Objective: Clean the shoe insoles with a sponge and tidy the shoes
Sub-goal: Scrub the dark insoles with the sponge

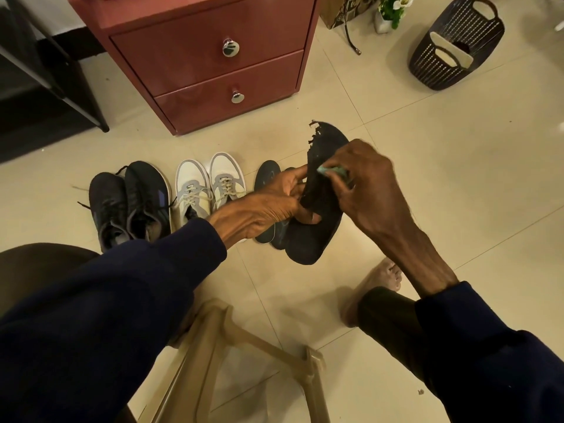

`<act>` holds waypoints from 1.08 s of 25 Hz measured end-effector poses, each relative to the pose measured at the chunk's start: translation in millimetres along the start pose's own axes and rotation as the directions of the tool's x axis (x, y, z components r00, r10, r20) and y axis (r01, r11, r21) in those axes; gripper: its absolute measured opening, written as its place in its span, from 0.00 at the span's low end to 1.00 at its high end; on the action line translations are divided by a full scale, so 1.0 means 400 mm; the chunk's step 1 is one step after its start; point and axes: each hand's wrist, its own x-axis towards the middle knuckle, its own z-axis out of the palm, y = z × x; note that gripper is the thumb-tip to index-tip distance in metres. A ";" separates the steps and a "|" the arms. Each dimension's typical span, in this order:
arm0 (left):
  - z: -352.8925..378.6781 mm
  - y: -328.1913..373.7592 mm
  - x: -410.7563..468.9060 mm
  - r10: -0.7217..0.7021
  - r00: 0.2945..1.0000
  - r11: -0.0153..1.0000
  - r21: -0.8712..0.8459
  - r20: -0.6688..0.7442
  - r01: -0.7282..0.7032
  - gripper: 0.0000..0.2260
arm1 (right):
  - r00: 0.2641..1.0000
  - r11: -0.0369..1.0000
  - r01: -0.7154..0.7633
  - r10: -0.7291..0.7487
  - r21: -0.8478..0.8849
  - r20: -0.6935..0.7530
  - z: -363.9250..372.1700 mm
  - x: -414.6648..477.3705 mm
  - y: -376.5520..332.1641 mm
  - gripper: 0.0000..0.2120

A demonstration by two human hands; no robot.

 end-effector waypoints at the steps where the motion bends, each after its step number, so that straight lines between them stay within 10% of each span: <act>1: 0.000 0.000 0.000 0.001 1.000 1.000 0.002 -0.001 -0.001 0.36 | 0.999 0.999 -0.041 0.042 0.026 -0.034 -0.010 -0.001 0.012 0.05; 7: -0.003 0.000 -0.002 0.012 0.998 0.994 0.113 -0.066 -0.005 0.31 | 0.947 0.985 0.148 -0.168 0.092 0.274 0.034 -0.034 -0.052 0.12; 13: 0.000 -0.001 0.001 -0.004 1.000 1.000 0.027 -0.006 0.005 0.37 | 0.997 0.995 -0.083 0.083 0.055 0.005 -0.001 -0.017 0.005 0.06; 18: 0.001 0.005 -0.001 0.023 0.997 0.999 -0.025 -0.076 -0.025 0.34 | 0.979 0.994 0.074 -0.087 0.079 0.183 0.022 -0.030 -0.044 0.09; 22: 0.000 0.006 0.007 0.002 0.998 0.996 -0.084 -0.062 -0.007 0.36 | 0.988 0.987 -0.129 0.136 0.099 -0.074 -0.017 -0.015 0.022 0.05; 27: -0.003 0.007 0.008 0.022 0.989 0.998 -0.062 -0.148 -0.032 0.42 | 0.990 0.987 0.023 -0.045 0.159 0.136 0.012 -0.031 -0.017 0.08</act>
